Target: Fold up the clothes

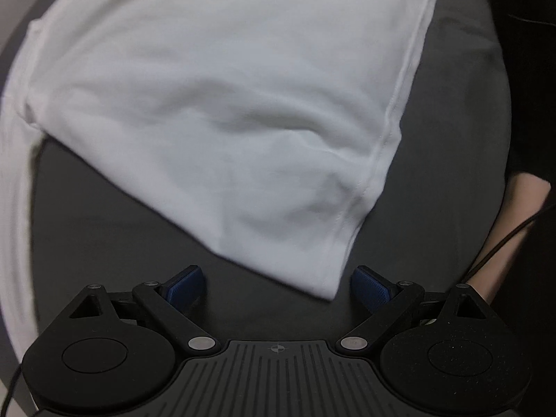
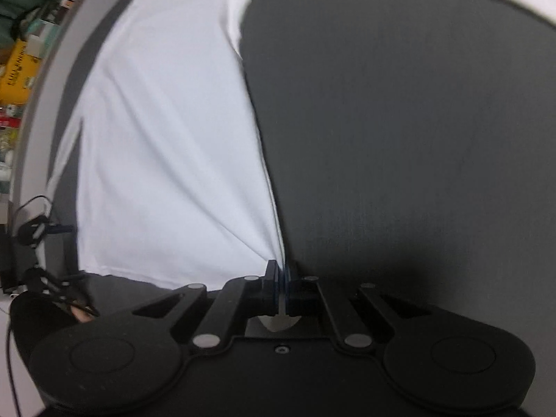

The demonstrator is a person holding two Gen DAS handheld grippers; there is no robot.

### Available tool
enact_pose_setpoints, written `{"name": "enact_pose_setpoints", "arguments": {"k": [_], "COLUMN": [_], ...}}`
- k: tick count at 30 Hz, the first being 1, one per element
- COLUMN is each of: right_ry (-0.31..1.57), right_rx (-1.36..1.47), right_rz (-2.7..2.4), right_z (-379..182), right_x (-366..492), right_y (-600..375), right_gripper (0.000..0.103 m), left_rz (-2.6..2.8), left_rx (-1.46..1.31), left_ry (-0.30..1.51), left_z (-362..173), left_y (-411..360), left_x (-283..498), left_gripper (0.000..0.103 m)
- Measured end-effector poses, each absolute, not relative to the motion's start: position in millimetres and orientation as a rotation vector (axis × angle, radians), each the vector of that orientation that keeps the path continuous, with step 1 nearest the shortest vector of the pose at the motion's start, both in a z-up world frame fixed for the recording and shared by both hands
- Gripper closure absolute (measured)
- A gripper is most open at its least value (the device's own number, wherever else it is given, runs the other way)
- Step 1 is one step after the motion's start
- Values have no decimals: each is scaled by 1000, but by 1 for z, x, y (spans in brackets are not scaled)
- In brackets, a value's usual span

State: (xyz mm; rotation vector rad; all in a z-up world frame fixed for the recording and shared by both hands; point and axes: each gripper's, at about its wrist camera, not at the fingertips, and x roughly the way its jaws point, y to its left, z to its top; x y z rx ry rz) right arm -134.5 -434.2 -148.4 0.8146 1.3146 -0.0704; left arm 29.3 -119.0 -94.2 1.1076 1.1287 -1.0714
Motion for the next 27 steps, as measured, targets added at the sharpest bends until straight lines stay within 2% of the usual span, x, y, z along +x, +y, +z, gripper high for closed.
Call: {"name": "enact_pose_setpoints", "arguments": {"k": [3, 5, 6, 7, 8, 11, 15, 17, 18, 21, 22, 26, 27], "right_ry": [1349, 1385, 1395, 1403, 1385, 1300, 1222, 1208, 1203, 1198, 1199, 1211, 1214], "right_rx": [770, 683, 630, 576, 498, 396, 450, 451, 453, 477, 475, 479, 485], "right_rz": [-92, -92, -104, -116, -129, -82, -16, 6, 19, 55, 56, 58, 61], "right_z": [-147, -142, -135, -128, -118, -89, -70, -68, -68, -71, -74, -86, -88], "right_x": [-126, -121, -119, -117, -115, -116, -122, -126, -129, -126, -123, -116, -115], "right_y": [-427, -419, -413, -406, -398, -374, -357, -351, -348, -346, -343, -340, -340], "right_gripper": [98, 91, 82, 67, 63, 61, 61, 61, 61, 61, 61, 61, 61], "left_rz": [-1085, -1082, -1079, -1072, -1057, -940, -648, -614, -615, -636, -640, -652, -659], "left_rx": [1094, 1059, 1021, 945, 844, 492, 95, 129, 179, 281, 300, 331, 317], "left_ry": [1070, 1078, 1106, 1169, 1241, 1437, 1691, 1733, 1736, 1751, 1750, 1725, 1714], "left_z": [-78, -74, -73, -73, -72, -72, -88, -93, -95, -100, -102, -104, -101], "left_y": [-111, -115, -117, -117, -114, -96, -60, -59, -60, -74, -78, -88, -88], "left_x": [26, 24, 25, 31, 42, 89, 128, 124, 118, 108, 106, 100, 100], "left_gripper": [9, 9, 9, 9, 9, 9, 11, 22, 31, 51, 55, 56, 73]}}
